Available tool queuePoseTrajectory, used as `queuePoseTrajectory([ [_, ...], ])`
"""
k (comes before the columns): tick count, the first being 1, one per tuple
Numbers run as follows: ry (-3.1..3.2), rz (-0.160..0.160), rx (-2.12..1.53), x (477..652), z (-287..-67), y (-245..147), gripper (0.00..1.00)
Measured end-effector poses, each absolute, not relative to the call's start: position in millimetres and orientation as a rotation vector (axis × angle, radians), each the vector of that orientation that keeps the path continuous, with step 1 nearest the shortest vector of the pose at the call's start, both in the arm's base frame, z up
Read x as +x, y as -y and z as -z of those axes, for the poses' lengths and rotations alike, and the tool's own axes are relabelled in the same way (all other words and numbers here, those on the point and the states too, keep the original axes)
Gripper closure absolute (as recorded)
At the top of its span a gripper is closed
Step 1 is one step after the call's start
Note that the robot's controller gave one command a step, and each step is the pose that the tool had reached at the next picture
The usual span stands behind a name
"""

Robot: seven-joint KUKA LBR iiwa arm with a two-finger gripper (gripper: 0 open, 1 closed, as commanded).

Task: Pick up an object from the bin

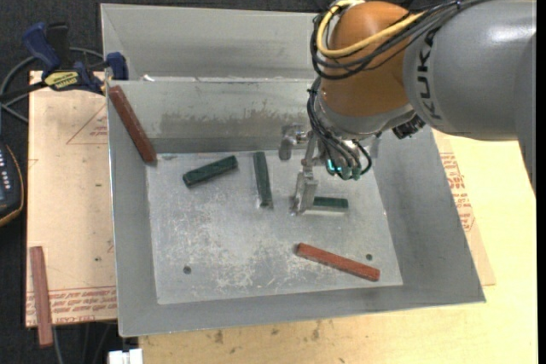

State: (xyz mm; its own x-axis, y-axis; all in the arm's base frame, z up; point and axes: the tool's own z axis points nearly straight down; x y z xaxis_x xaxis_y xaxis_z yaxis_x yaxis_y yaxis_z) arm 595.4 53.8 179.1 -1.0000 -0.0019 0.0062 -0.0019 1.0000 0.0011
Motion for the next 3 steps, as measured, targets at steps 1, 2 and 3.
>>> queuePoseTrajectory([
  [1, 3.133, 0.003, -0.143, 520.9, -177, -83, 0.0],
  [2, 3.119, 0.001, -0.366, 517.4, -148, -76, 0.0],
  [3, 3.117, -0.005, -0.337, 505.7, -66, -4, 0.0],
])
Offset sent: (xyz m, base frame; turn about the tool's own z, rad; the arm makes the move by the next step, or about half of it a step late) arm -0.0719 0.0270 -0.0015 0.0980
